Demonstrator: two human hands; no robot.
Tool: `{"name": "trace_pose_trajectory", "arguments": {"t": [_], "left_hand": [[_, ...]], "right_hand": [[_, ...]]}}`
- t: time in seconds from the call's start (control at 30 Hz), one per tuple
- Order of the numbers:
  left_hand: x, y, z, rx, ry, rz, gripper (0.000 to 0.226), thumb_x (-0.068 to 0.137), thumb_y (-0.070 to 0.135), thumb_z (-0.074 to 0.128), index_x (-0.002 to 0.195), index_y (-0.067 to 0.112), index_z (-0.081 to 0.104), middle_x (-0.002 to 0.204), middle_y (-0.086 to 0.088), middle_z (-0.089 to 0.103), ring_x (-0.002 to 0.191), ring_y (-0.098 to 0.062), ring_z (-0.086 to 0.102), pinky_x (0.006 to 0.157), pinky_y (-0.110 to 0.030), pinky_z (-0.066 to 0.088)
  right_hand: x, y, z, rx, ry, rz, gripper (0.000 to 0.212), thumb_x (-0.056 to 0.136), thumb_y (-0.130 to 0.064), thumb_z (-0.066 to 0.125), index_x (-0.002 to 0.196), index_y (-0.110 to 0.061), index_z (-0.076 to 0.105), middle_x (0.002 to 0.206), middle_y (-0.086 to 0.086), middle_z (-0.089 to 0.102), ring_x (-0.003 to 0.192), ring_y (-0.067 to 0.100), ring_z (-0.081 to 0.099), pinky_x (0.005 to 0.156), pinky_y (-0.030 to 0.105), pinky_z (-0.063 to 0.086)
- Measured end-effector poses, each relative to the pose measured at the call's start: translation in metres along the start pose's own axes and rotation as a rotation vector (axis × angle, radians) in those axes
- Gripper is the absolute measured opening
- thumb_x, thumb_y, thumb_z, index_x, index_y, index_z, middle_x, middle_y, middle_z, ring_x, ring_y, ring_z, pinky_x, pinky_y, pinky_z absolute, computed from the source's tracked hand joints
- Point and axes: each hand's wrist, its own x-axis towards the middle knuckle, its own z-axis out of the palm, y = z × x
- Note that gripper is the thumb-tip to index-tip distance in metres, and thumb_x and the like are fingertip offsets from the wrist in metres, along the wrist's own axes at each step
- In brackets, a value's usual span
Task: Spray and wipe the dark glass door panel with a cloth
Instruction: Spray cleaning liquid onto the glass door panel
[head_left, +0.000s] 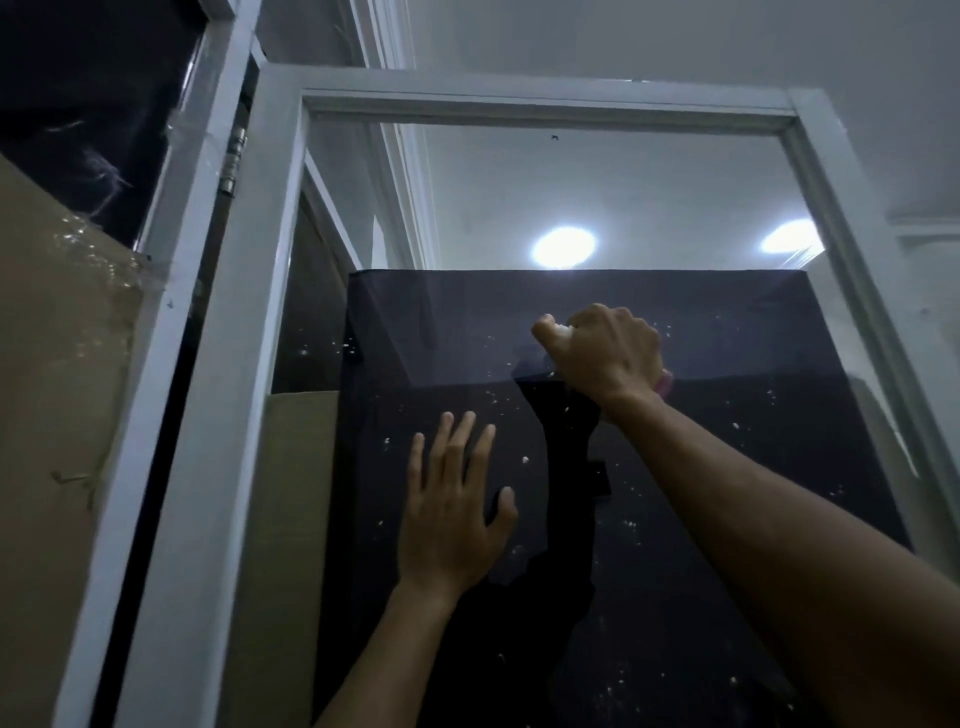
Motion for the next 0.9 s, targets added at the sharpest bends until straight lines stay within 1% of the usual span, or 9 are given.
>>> {"name": "trace_pose_trajectory", "arguments": {"t": [0.1,0.23,0.3,0.43,0.57,0.67,0.73,0.83,0.9], "left_hand": [[-0.002,-0.001,0.004,0.047,0.018,0.009,0.063,0.096,0.045,0.041,0.153,0.017,0.041,0.164,-0.005,0.031,0.156,-0.024,0.018,0.125,-0.054,0.017],[-0.002,-0.001,0.004,0.044,0.027,0.004,0.063,0.095,0.043,0.041,0.153,0.017,0.042,0.164,-0.005,0.031,0.156,-0.024,0.018,0.125,-0.054,0.017],[-0.001,-0.002,0.003,0.039,0.029,0.003,0.063,0.095,0.042,0.041,0.152,0.016,0.043,0.163,-0.006,0.033,0.156,-0.025,0.02,0.125,-0.054,0.017],[-0.001,0.0,0.003,0.043,0.027,0.003,0.063,0.095,0.043,0.039,0.152,0.015,0.043,0.163,-0.006,0.033,0.155,-0.025,0.021,0.125,-0.055,0.018],[0.0,0.002,0.004,0.026,0.045,-0.013,0.063,0.095,0.045,0.037,0.148,0.013,0.047,0.16,-0.007,0.037,0.154,-0.028,0.024,0.124,-0.057,0.017],[0.002,0.024,0.006,-0.035,0.087,-0.115,0.063,0.096,0.047,0.035,0.146,0.011,0.048,0.158,-0.01,0.037,0.155,-0.03,0.02,0.126,-0.058,0.008],[-0.003,0.048,0.009,-0.083,0.105,-0.13,0.063,0.097,0.044,0.035,0.148,0.01,0.045,0.161,-0.011,0.034,0.156,-0.031,0.017,0.126,-0.057,0.004],[-0.018,0.083,0.023,-0.086,0.072,-0.039,0.063,0.096,0.042,0.037,0.15,0.01,0.043,0.163,-0.01,0.033,0.155,-0.03,0.019,0.125,-0.06,0.01],[-0.027,0.093,0.031,-0.041,0.042,-0.024,0.063,0.096,0.043,0.037,0.15,0.01,0.045,0.163,-0.009,0.034,0.155,-0.03,0.021,0.124,-0.061,0.013]], "right_hand": [[-0.001,0.019,-0.001,-0.031,-0.01,0.005,0.063,0.093,-0.057,0.041,0.05,-0.012,0.055,0.053,0.004,0.054,0.047,0.022,0.048,0.053,0.028,0.027],[-0.003,0.043,-0.004,-0.006,-0.022,0.049,0.069,0.094,-0.065,0.038,0.049,-0.014,0.05,0.053,0.004,0.052,0.049,0.023,0.047,0.056,0.03,0.036],[-0.005,0.054,-0.008,-0.001,-0.02,0.061,0.072,0.094,-0.068,0.037,0.05,-0.012,0.05,0.053,0.004,0.053,0.049,0.023,0.049,0.056,0.03,0.038],[-0.013,0.083,-0.024,0.052,0.008,0.128,0.075,0.096,-0.069,0.039,0.051,-0.009,0.048,0.053,0.006,0.052,0.05,0.024,0.049,0.053,0.03,0.027],[-0.024,0.114,-0.043,0.039,0.009,0.179,0.08,0.096,-0.076,0.032,0.05,-0.012,0.045,0.052,0.006,0.052,0.05,0.024,0.05,0.054,0.031,0.027],[-0.031,0.138,-0.059,0.014,0.04,0.209,0.077,0.097,-0.074,0.033,0.049,-0.014,0.038,0.049,0.002,0.047,0.046,0.02,0.044,0.052,0.029,0.023],[-0.034,0.149,-0.067,-0.001,0.039,0.231,0.076,0.097,-0.073,0.036,0.049,-0.015,0.036,0.049,0.002,0.045,0.046,0.02,0.042,0.052,0.029,0.021],[-0.034,0.163,-0.07,-0.014,0.03,0.269,0.075,0.097,-0.07,0.04,0.048,-0.014,0.037,0.05,0.004,0.047,0.049,0.022,0.046,0.052,0.03,0.023],[-0.032,0.172,-0.069,-0.011,0.033,0.285,0.072,0.097,-0.064,0.042,0.047,-0.012,0.039,0.051,0.004,0.048,0.051,0.022,0.046,0.052,0.03,0.022]]}}
